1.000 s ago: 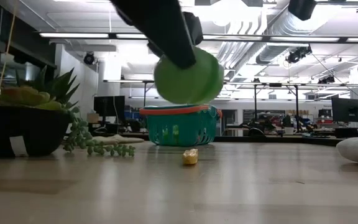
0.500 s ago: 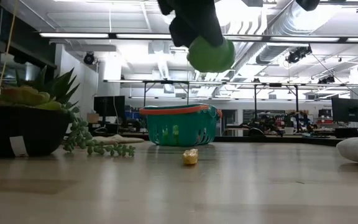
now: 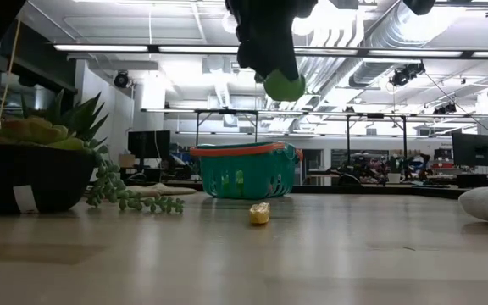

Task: Pick and placing Produce into tupperware
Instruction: Put the green cabbage in the green basket

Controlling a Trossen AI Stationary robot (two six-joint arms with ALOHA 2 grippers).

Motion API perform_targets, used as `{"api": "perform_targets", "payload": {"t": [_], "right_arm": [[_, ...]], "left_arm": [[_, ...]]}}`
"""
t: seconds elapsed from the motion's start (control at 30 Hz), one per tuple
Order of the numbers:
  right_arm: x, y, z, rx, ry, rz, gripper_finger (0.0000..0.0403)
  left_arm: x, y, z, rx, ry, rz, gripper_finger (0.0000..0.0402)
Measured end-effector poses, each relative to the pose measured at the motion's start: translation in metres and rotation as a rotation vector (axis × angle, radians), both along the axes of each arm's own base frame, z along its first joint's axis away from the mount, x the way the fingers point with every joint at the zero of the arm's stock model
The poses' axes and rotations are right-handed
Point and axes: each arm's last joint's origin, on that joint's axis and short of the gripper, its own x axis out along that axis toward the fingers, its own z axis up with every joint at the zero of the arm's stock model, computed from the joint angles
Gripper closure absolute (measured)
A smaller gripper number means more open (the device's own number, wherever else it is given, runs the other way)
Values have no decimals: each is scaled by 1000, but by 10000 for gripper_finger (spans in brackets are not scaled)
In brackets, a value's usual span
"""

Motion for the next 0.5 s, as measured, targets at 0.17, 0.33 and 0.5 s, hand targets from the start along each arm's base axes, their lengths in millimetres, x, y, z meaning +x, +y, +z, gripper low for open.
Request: {"api": "perform_targets", "payload": {"t": [0.17,0.33,0.5], "right_arm": [[0,-1,0,-11,-1,-25,402],[0,-2,0,-15,-2,-61,402],[0,-3,0,-10,-4,-110,402]], "left_arm": [[-4,32,3,9,3,55,172],[-15,65,0,18,70,104,172],[-26,97,-1,31,98,154,172]]}}
